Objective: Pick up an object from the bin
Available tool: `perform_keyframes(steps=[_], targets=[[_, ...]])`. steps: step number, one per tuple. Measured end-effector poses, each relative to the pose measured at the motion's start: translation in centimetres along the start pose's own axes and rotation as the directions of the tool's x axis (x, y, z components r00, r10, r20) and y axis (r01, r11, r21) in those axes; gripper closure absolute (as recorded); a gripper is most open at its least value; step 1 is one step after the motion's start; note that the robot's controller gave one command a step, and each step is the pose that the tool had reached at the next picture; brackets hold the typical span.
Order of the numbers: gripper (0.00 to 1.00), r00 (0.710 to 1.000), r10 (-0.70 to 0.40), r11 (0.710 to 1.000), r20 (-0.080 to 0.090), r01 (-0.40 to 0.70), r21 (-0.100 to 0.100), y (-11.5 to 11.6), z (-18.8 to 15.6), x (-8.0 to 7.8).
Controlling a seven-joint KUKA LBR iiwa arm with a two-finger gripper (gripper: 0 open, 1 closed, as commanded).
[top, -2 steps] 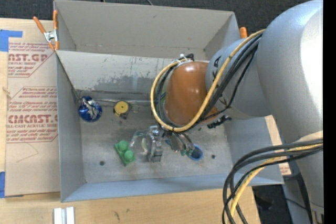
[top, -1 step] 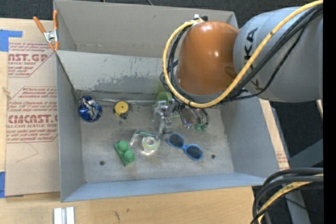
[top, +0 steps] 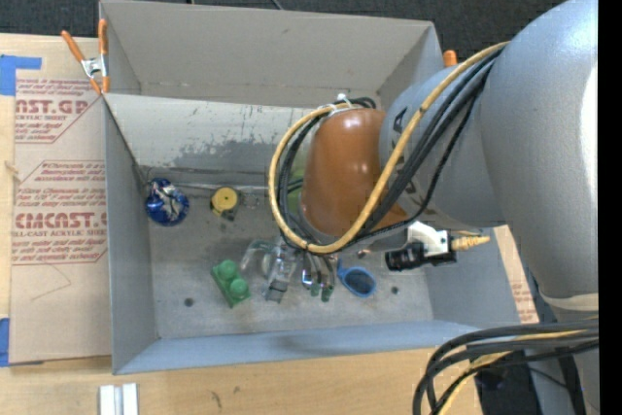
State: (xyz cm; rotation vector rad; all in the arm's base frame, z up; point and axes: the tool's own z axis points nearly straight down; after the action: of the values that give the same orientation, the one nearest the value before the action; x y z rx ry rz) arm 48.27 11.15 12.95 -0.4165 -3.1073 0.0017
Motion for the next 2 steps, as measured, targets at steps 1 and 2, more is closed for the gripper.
perform_keyframes(steps=[1, 2], targets=[[0.0, 1.0, 0.0, 1.0, 0.005, 0.0, -0.002, 0.0, -0.2, -0.2], [0.0, 0.998, 0.063, 0.998, 0.006, -0.063, -0.001, -1.6, 6.3, -5.7]])
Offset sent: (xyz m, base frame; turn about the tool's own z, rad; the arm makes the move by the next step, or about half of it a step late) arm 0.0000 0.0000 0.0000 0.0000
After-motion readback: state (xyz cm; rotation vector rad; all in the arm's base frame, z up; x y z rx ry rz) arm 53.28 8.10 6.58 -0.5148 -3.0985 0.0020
